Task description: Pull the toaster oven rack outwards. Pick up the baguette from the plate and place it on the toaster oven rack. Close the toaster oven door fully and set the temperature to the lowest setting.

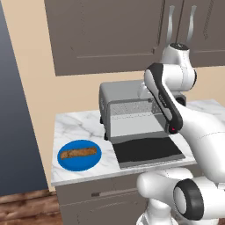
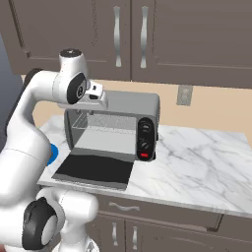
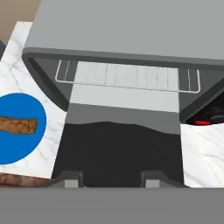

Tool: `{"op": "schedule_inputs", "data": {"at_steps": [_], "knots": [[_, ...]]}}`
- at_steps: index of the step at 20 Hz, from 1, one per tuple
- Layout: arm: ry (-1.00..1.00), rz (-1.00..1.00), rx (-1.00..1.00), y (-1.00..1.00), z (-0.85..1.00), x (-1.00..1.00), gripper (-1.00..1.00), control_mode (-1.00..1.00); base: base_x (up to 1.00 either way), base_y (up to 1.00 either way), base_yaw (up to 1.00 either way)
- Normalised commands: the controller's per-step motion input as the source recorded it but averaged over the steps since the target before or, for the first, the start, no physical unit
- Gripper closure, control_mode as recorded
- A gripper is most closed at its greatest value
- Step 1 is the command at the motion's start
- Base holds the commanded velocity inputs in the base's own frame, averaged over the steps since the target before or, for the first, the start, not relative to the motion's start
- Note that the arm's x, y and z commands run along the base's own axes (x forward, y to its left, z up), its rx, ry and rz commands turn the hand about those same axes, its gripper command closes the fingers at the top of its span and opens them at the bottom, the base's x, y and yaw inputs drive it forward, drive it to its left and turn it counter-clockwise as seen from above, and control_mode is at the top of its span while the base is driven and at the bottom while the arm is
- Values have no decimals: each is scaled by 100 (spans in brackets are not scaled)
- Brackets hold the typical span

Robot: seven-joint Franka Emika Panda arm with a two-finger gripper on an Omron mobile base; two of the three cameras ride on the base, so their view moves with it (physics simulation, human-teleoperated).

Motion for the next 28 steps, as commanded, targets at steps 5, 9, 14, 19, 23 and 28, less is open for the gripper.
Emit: {"op": "schedule_inputs", "data": {"at_steps": [5, 9, 14, 19, 23, 28], "knots": [[-11, 0, 0, 0, -1, -20, -100, -100, 0, 0, 0], [-12, 0, 0, 0, -6, -33, -100, -100, 0, 0, 0], [-5, -1, 2, 1, -4, -30, -100, -100, 0, 0, 0], [0, -11, 7, 2, -21, -12, -100, -100, 0, 0, 0], [0, -17, 8, 2, -24, -9, -100, -100, 0, 0, 0], [0, -11, 4, 0, -32, -11, -100, -100, 0, 0, 0]]}}
